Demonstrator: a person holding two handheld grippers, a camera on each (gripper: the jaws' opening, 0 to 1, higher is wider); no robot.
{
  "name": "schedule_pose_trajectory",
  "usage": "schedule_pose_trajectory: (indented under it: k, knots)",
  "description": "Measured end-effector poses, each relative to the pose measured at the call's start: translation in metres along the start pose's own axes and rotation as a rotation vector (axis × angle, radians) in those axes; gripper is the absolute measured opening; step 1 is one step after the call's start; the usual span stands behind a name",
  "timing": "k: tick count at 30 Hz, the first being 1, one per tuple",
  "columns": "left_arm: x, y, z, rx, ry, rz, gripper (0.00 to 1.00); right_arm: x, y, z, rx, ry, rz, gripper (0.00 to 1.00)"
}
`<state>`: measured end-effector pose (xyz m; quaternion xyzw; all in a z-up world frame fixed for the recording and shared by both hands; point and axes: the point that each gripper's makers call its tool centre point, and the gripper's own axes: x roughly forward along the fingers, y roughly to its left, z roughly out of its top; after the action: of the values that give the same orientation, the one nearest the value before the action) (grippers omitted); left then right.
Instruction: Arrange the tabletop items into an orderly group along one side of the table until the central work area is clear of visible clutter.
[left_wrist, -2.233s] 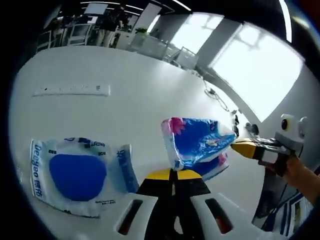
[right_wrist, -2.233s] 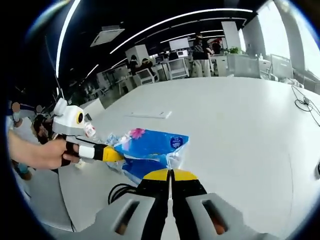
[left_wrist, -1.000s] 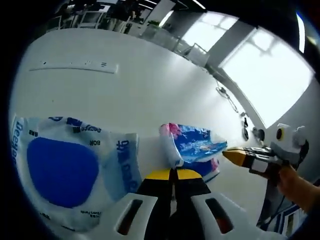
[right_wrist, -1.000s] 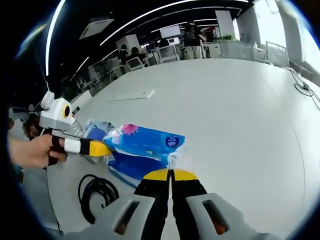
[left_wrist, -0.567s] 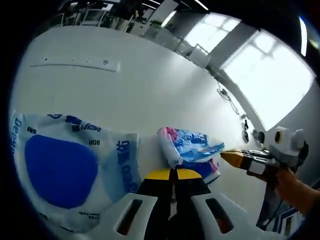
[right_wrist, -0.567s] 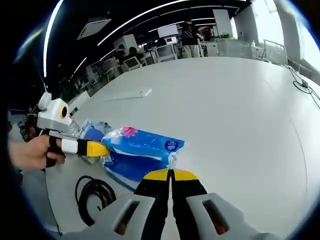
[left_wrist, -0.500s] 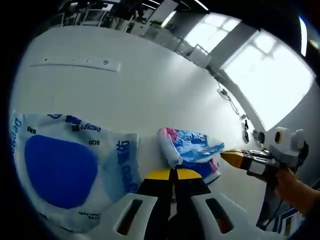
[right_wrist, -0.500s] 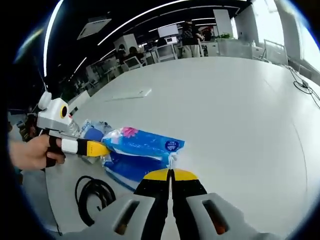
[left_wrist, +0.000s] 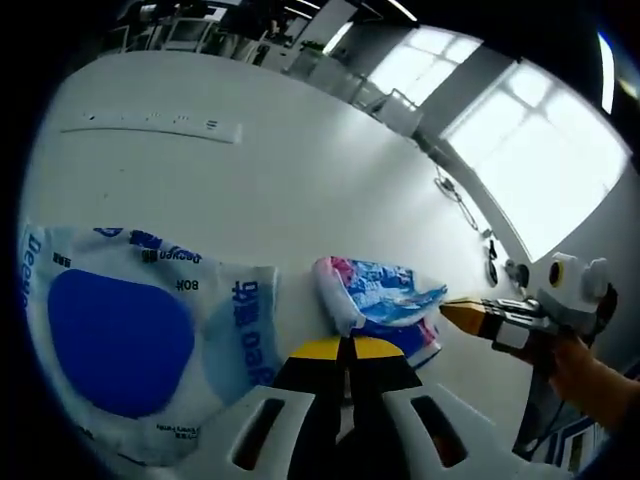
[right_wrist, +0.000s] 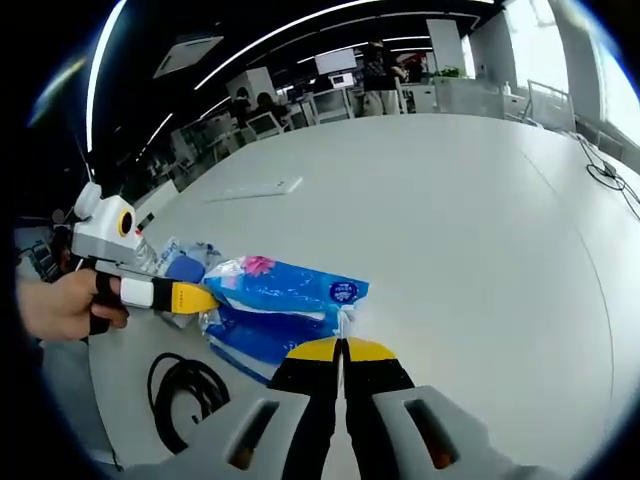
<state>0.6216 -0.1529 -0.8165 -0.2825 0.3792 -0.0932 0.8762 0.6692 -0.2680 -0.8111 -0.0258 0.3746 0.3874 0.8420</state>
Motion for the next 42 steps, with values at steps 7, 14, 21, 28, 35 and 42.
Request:
schedule_pose_trajectory:
  k: [7, 14, 21, 28, 35, 42]
  knots:
    - [-0.001, -0.001, 0.001, 0.014, -0.006, -0.002, 0.0, -0.002, 0.001, 0.001, -0.034, -0.014, -0.002, 0.0]
    - [-0.003, -0.007, 0.002, 0.038, -0.014, -0.028, 0.06, -0.006, 0.002, 0.0, -0.028, -0.043, -0.005, 0.24]
    - [-0.009, -0.015, 0.011, 0.043, -0.055, -0.047, 0.19, -0.01, 0.0, 0.004, -0.035, -0.065, -0.023, 0.37]
    - [-0.02, -0.031, 0.02, 0.142, -0.115, -0.097, 0.42, -0.02, 0.0, 0.015, -0.007, -0.136, -0.053, 0.52]
    - [-0.036, -0.04, 0.028, 0.184, -0.146, -0.134, 0.58, -0.03, 0.008, 0.022, -0.013, -0.158, -0.054, 0.53]
    - [-0.053, -0.048, 0.035, 0.206, -0.164, -0.146, 0.6, -0.038, 0.017, 0.027, -0.024, -0.166, -0.055, 0.53]
